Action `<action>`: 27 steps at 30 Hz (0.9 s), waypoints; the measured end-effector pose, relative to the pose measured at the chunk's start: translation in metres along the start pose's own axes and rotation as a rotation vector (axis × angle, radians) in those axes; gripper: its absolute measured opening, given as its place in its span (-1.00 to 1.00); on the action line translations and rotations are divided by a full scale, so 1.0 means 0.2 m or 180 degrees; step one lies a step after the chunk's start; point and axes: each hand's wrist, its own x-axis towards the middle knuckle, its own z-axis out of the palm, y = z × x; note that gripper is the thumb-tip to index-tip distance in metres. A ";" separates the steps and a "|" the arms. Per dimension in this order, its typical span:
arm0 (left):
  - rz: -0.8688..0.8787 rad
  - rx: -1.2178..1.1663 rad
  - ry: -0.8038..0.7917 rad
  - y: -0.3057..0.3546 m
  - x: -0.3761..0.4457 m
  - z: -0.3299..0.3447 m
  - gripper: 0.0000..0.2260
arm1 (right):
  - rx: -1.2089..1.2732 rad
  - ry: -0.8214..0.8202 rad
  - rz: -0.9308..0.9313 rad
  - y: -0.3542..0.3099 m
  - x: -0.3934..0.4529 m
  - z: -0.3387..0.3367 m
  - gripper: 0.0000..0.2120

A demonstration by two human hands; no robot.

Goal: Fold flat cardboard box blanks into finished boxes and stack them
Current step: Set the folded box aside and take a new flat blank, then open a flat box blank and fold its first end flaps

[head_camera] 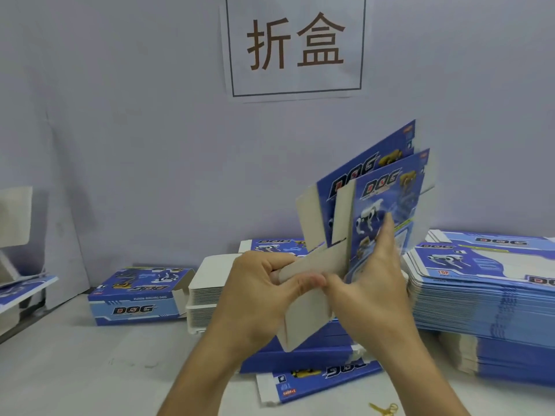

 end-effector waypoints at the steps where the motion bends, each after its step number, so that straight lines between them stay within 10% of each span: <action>1: -0.0018 -0.0023 0.0022 -0.01 0.00 0.00 -0.74 | 0.0070 0.0055 0.0081 0.00 0.00 0.00 0.11; 7: -0.0719 -0.0205 0.1093 -0.19 0.04 0.05 -0.93 | -0.0379 0.0248 0.0090 0.01 -0.01 0.03 -0.05; 13: -0.1195 0.1399 0.0868 -0.20 0.05 0.07 -0.05 | -0.1061 0.0307 -0.0206 0.00 -0.04 0.04 -0.12; 19: -0.0148 0.0719 0.0749 -0.06 0.01 0.11 -0.66 | -0.0711 0.0202 -0.0427 -0.04 -0.08 0.13 -0.17; 27: 0.0625 0.0263 -0.0255 0.03 0.01 0.02 -0.56 | -0.0323 0.0554 -0.0409 -0.05 -0.05 0.10 -0.20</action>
